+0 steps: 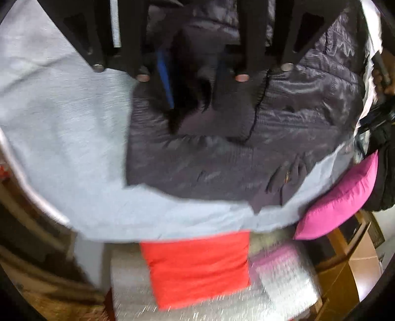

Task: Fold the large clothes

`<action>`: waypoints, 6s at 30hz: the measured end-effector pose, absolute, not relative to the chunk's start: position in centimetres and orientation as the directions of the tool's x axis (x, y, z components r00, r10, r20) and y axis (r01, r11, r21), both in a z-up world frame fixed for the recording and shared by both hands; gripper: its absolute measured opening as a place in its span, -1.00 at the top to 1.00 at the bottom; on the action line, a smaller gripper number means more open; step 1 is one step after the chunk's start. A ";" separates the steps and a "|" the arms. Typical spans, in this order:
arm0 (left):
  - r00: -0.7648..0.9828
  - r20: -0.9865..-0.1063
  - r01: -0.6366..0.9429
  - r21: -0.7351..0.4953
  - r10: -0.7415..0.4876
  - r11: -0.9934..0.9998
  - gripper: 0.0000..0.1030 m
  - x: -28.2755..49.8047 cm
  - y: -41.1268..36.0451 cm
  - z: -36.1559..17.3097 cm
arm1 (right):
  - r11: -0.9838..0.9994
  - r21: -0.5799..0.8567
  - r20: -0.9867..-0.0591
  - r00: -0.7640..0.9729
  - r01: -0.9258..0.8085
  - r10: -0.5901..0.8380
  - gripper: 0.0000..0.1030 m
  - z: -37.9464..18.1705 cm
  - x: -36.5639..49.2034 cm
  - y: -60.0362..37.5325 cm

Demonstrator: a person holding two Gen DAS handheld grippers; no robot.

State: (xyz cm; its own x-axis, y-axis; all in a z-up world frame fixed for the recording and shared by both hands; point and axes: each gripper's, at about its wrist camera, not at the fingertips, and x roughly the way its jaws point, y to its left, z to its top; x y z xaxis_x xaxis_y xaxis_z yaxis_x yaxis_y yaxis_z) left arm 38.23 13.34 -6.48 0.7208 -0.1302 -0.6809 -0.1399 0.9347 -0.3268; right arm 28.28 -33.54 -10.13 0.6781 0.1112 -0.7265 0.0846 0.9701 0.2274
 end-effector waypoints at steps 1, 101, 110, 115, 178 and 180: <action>0.729 -0.668 -0.117 -0.335 -0.148 0.935 0.03 37.3 13.0 -5.9 | 0.969 0.237 -0.700 0.705 0.074 0.117 -0.13 -9.3 27.4 -33.5; 0.490 -0.849 -0.091 -0.276 -0.199 0.957 -0.76 2.8 12.5 -14.0 | 0.760 0.647 -0.644 0.584 0.070 0.494 -0.32 -17.9 -5.9 -32.8; 0.488 -0.856 -0.079 -0.239 -0.172 0.968 -0.75 2.3 11.7 -14.1 | 0.804 0.583 -0.708 0.558 0.117 0.433 0.39 -18.5 -5.7 -32.7; 0.492 -0.857 -0.047 -0.205 -0.156 0.978 -0.36 1.8 10.6 -13.9 | 0.858 0.504 -0.754 0.537 0.103 0.378 0.62 -18.1 -5.4 -31.9; 0.751 -0.633 0.180 -0.077 -0.188 0.981 -0.55 17.8 -0.8 -2.7 | 0.760 0.645 -0.575 0.702 0.073 0.421 -0.44 -10.4 12.7 -42.6; 0.757 -0.630 0.198 -0.029 -0.172 0.980 -0.55 21.2 -3.8 -3.0 | 0.757 0.650 -0.577 0.692 0.067 0.434 -0.44 -10.4 17.8 -43.0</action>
State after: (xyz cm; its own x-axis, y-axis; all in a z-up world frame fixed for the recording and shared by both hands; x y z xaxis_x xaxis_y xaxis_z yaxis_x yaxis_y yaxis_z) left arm 21.19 -3.82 -2.96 0.7571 -0.1718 -0.6303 0.1982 0.9797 -0.0291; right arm 17.76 -42.98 -10.37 0.6920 0.4344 -0.5766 0.0667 0.7568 0.6502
